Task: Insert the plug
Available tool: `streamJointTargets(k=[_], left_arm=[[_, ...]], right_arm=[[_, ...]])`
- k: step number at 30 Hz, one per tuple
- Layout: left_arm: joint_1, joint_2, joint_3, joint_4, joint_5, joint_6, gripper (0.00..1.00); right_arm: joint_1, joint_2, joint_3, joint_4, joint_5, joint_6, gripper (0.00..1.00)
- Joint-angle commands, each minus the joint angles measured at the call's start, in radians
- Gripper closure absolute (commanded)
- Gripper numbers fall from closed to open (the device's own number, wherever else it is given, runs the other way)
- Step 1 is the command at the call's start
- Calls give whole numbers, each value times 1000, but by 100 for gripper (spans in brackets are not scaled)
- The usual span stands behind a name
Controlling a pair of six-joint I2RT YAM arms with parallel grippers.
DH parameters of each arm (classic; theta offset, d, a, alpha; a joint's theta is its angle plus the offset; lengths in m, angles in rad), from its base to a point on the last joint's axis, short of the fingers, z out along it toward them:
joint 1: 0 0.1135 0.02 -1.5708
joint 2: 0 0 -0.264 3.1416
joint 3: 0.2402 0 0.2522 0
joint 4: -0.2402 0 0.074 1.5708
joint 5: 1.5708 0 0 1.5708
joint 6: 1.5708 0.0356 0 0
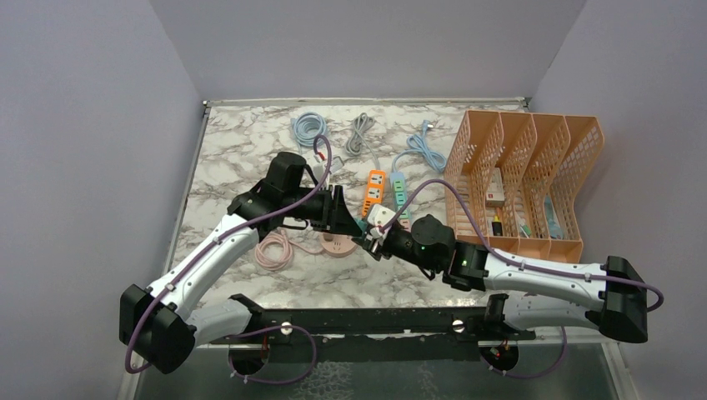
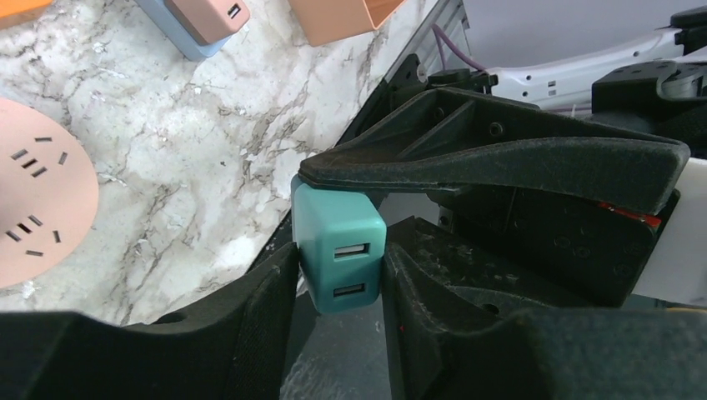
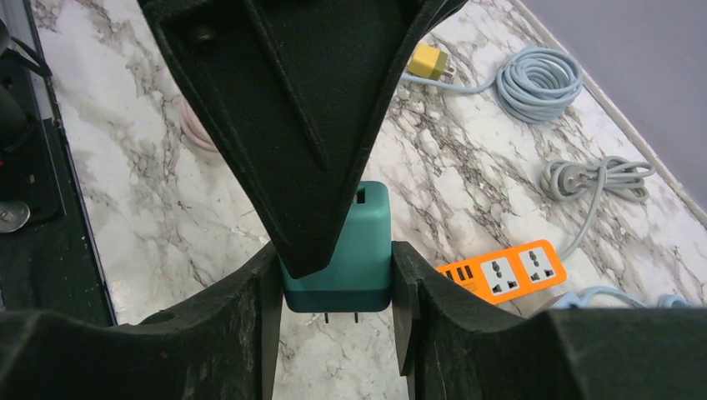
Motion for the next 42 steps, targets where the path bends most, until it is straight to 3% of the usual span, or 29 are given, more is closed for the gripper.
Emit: streamJointTargets(k=[1,3,5,11,13,16,19,22,24,32,36,42], left_arm=[[17,8,-14,22,3,4,69],[16,7,-17,21,1,12,90],[19,0,-23,20,-28,20,100],[25,-25,-32,5,-182,30,100],[27,-34,-30,-14,-266,48,100],[26,-42,-36,-38,-401,63,100],[27,-29,-53,-45,-483,62,100],[25,8,-37,-77,-543,41,100],[22,26,-33,-80,-566,20,100],[-75,103,-10,-81,-685,-34,100],[-142,161,17,-110,-772,-77,100],[-195,220,53,-120,-827,-116,100]], right_arm=[[4,3,44,-28,-64,-5,67],[4,15,65,-60,-75,13,65],[4,36,91,-96,-67,45,60],[4,60,119,-151,-35,121,20],[4,42,110,-145,-21,142,17],[4,3,79,-120,42,196,16],[4,-35,59,-115,231,366,18],[4,-17,99,-227,445,592,19],[-12,9,136,-325,499,725,21],[-145,101,199,-520,394,1043,27],[-210,125,197,-540,326,1083,29],[-244,113,184,-570,370,1136,30]])
